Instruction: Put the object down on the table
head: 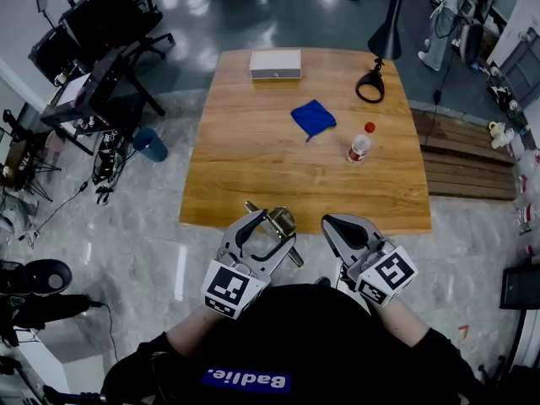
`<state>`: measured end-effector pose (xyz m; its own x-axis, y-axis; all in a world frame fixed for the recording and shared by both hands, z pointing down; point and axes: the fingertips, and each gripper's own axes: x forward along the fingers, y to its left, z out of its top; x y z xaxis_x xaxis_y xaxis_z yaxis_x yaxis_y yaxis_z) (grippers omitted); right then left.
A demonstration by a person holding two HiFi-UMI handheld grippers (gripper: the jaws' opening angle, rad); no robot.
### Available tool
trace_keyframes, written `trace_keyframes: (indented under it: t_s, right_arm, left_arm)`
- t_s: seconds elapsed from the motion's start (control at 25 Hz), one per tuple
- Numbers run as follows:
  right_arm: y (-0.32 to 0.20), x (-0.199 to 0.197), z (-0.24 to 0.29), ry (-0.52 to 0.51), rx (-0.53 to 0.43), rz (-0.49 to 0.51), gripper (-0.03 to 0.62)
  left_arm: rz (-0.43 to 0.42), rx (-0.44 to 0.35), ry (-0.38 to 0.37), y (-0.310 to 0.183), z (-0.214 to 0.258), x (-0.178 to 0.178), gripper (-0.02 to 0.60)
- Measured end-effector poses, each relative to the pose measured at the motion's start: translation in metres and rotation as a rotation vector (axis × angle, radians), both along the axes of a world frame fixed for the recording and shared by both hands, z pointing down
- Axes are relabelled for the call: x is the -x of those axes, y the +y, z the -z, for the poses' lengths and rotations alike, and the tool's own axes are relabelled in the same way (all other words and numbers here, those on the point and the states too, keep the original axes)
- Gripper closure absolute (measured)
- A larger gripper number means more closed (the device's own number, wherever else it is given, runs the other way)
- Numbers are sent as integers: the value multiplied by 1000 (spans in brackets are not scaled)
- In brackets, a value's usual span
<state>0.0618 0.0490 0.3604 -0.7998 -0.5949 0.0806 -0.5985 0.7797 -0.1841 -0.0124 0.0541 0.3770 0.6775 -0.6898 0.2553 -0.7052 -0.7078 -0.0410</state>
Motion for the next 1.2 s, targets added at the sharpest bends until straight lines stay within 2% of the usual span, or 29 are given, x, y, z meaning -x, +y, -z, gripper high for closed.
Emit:
trace_keyframes:
  t_s: [0.32, 0.6, 0.84, 1.2]
  right_arm:
    - [-10, -21, -8, -32, 23, 60, 589]
    - [-33, -6, -18, -7, 45, 53, 589]
    - [-72, 34, -24, 46, 62, 8, 589]
    - [-142, 102, -21, 100, 69, -88, 589]
  left_arm:
    - [79, -8, -41, -6, 1, -11, 287]
    - [105, -18, -38, -36, -4, 15, 287]
    - [67, -15, -29, -89, -19, 61, 287]
    - [-62, 45, -52, -164, -53, 121, 287]
